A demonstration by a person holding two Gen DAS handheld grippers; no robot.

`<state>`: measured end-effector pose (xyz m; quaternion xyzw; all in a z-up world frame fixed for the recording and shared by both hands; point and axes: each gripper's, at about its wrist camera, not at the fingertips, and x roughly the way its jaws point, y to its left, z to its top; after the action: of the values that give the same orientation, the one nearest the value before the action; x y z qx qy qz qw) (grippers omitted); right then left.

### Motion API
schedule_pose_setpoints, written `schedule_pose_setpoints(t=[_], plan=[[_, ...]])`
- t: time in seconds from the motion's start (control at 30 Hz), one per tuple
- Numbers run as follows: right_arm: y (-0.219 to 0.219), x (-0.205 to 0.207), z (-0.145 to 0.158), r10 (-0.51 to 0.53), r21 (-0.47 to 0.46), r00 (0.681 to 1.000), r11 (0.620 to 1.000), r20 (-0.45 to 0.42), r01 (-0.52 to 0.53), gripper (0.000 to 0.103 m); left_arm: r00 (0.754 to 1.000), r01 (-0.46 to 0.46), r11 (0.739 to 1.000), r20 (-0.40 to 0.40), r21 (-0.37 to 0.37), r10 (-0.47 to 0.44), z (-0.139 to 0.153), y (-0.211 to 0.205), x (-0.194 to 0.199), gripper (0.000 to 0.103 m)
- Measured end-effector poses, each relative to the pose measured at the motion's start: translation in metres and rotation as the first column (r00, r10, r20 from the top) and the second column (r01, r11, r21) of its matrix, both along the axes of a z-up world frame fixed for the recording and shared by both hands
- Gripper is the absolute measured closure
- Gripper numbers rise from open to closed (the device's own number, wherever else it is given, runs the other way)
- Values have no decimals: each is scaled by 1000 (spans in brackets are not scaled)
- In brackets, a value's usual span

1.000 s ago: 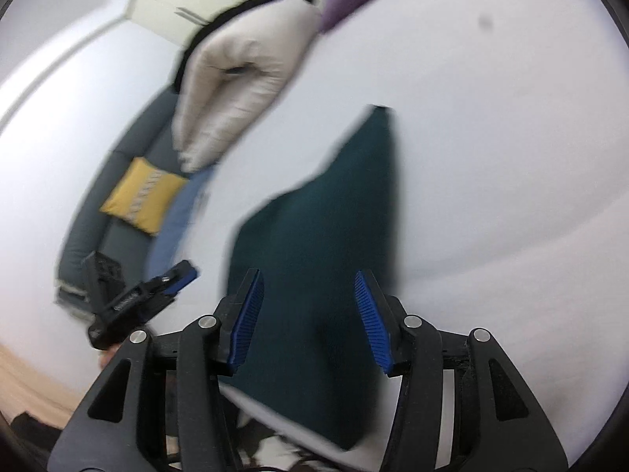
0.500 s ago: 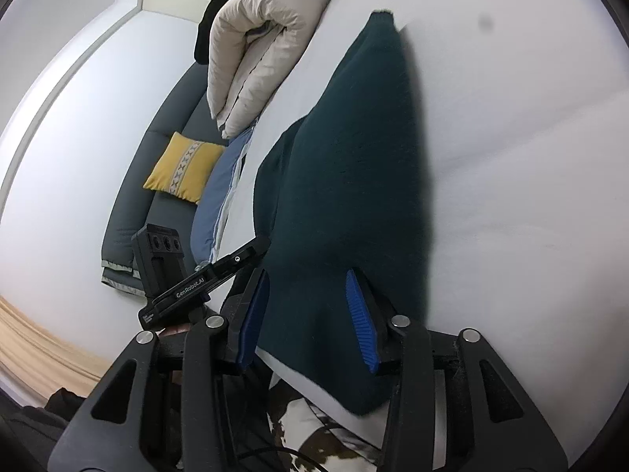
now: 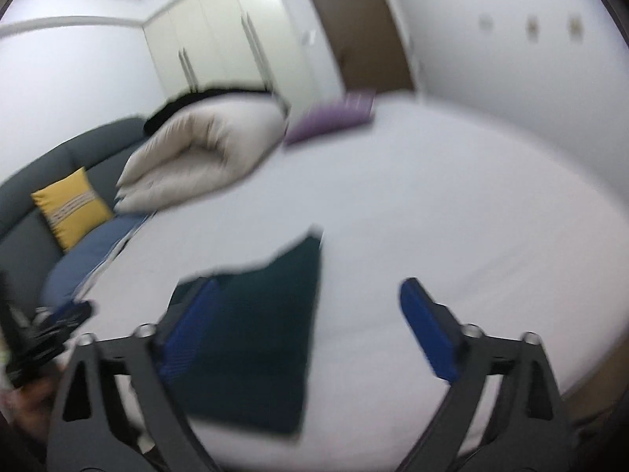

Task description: Fold small clothes

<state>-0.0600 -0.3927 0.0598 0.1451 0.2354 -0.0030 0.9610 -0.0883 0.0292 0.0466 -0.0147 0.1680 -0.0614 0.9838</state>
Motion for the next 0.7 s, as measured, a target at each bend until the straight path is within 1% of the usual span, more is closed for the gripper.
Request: schedule_pose_setpoints(t=[0.07, 0.1, 0.17, 0.2, 0.23, 0.3, 0.37, 0.4, 0.47, 0.5, 0.57, 0.6, 0.63, 0.67, 0.7], plan=[[9, -10, 21, -34, -66, 996, 997, 77, 39, 1, 991, -88, 996, 107, 21, 85, 24, -6, -13, 0], [13, -15, 31, -36, -92, 994, 995, 107, 45, 1, 983, -111, 994, 148, 23, 106, 32, 1, -21, 0], [19, -25, 51, -25, -132, 987, 990, 157, 46, 1, 962, -137, 990, 242, 21, 128, 52, 14, -34, 0], [23, -31, 63, -22, -156, 983, 986, 182, 51, 1, 955, -134, 991, 267, 15, 125, 62, 18, -40, 0], [30, -33, 73, -20, -169, 981, 984, 191, 53, 1, 959, -132, 991, 255, 28, 120, 72, 20, -40, 0], [37, -44, 91, -13, -207, 973, 976, 230, 62, 1, 975, -119, 988, 198, 96, 98, 86, 18, -34, 0], [42, -54, 105, -15, -222, 963, 972, 268, 77, 0, 981, -134, 981, 159, 140, 111, 93, 14, -29, 0], [46, -56, 112, -16, -227, 961, 971, 277, 81, 0, 983, -143, 979, 133, 147, 124, 95, 13, -27, 0], [55, -56, 123, -7, -240, 961, 968, 276, 75, 0, 992, -113, 985, 76, 133, 104, 98, 13, -24, 0], [60, -57, 128, 5, -253, 964, 965, 265, 65, 0, 994, -99, 987, 49, 126, 93, 96, 12, -21, 0], [74, -53, 136, 31, -283, 979, 959, 201, 28, 0, 993, -120, 982, -1, 147, 122, 86, 5, -13, 0], [80, -50, 138, 38, -287, 985, 958, 166, 12, 0, 988, -130, 978, -58, 164, 142, 76, 3, -3, 0], [83, -45, 137, 35, -278, 993, 961, 115, -2, 0, 985, -126, 979, -98, 162, 143, 68, 2, 1, 0], [87, -39, 138, 33, -269, 996, 963, 87, -8, 0, 977, -113, 983, -162, 142, 136, 59, 2, 10, 0], [91, -31, 136, 38, -253, 998, 967, 44, -25, 0, 971, -103, 987, -203, 123, 127, 51, 2, 13, 0]])
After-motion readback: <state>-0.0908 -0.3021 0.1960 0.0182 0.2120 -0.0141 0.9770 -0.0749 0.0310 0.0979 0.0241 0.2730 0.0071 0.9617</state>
